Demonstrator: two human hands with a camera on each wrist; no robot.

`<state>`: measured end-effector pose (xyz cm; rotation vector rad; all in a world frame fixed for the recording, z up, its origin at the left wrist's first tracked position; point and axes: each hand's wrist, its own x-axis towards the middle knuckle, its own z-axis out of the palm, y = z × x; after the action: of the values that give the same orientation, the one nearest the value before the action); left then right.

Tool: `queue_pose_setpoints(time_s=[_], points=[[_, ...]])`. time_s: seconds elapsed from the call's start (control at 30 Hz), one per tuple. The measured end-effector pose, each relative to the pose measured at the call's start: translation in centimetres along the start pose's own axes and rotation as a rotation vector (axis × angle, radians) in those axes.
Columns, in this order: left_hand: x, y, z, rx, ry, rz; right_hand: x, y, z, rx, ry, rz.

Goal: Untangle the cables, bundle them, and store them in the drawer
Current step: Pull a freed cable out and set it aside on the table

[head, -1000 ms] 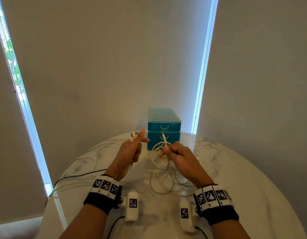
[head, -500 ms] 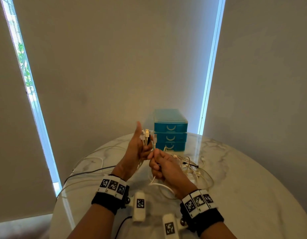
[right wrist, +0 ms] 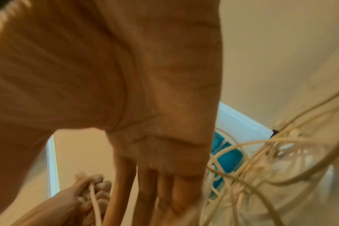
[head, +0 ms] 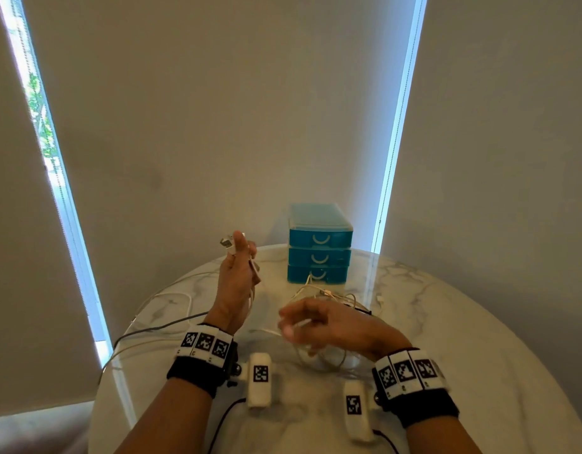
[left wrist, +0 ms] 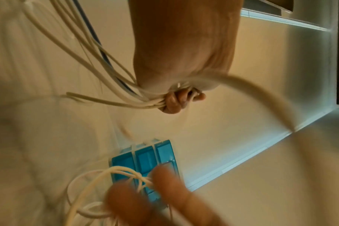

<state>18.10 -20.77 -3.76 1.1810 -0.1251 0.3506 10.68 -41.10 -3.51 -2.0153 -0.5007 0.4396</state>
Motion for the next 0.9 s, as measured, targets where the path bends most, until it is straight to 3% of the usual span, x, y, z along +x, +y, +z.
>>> queue_pose_setpoints(time_s=[0.07,0.13,0.17,0.23,0.33,0.47,0.57,0.73,0.8,0.9], points=[[0.5,0.1,-0.5,-0.08,0.053,0.018,-0.5,0.9,-0.6,-0.181,-0.124,0.056],[1.3,0.1,-1.4,-0.177,0.107,-0.001,-0.7,1.4,-1.2,-0.166,-0.139,-0.013],[1.7,0.1,-1.9,-0.22,0.137,-0.015,-0.7,1.4,-1.5,-0.054,-0.049,-0.096],[2.3,-0.1,-2.5,-0.285,0.186,-0.022,-0.3,1.5,-2.0,0.31,0.281,-0.261],[2.3,-0.1,-2.3,-0.352,0.17,-0.044,0.7,2.0,-3.0,0.732,0.647,-0.38],[1.1,0.6,-1.4,-0.338,-0.068,-0.166,1.8,3.0,-2.4,0.643,0.838,-0.331],[-0.4,1.3,-0.6,-0.017,-0.297,-0.244,2.2,2.5,-1.3,0.481,0.836,-0.3],[-2.4,1.0,0.8,0.51,-0.553,-0.179,2.4,1.8,-0.4,0.429,0.815,-0.299],[-2.3,1.1,0.8,0.494,-0.525,-0.109,2.4,2.0,-0.5,0.436,0.812,-0.296],[-1.4,1.2,0.4,0.217,-0.352,-0.019,2.5,3.0,-0.8,0.336,0.659,-0.219]])
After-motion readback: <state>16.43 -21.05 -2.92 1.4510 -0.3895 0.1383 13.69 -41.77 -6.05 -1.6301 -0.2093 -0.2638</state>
